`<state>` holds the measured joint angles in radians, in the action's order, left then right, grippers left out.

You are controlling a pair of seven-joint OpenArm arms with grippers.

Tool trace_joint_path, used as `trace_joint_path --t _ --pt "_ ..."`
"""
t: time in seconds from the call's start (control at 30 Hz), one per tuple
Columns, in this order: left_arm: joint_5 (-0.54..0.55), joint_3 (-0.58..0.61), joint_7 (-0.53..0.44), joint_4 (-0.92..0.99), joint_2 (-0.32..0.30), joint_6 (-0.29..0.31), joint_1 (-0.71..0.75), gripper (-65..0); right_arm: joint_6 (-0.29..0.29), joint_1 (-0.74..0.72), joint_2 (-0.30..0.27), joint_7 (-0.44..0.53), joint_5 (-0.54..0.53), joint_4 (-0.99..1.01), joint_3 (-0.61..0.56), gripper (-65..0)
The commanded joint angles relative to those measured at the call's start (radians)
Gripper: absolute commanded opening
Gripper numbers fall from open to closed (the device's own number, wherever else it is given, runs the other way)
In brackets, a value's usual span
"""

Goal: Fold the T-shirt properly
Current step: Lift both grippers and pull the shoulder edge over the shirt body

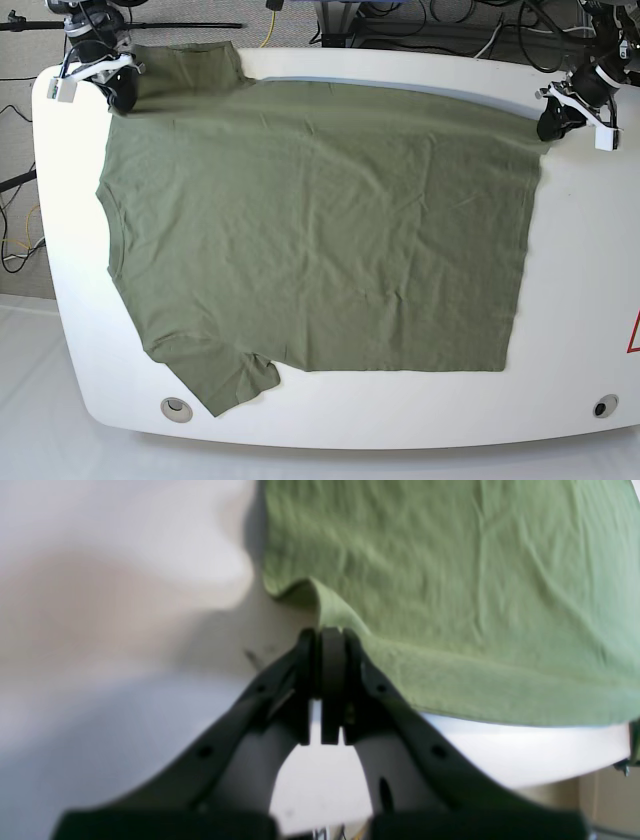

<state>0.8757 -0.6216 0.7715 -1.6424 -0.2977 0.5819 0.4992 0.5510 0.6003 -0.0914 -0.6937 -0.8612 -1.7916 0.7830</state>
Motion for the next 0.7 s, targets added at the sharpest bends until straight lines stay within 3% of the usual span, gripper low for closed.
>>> trace_joint_path --t 0.0,0.67 --pt "0.014 -0.011 -0.014 -0.024 -0.016 0.0 -0.016 -65.0 0.01 -0.012 -0.011 0.023 -0.018 -0.017 0.008 -65.0" --pt "-0.033 0.007 -0.01 0.026 0.004 -0.025 -0.194 -65.0 0.008 -0.194 -0.019 -0.015 0.016 -0.024 0.009 -65.0"
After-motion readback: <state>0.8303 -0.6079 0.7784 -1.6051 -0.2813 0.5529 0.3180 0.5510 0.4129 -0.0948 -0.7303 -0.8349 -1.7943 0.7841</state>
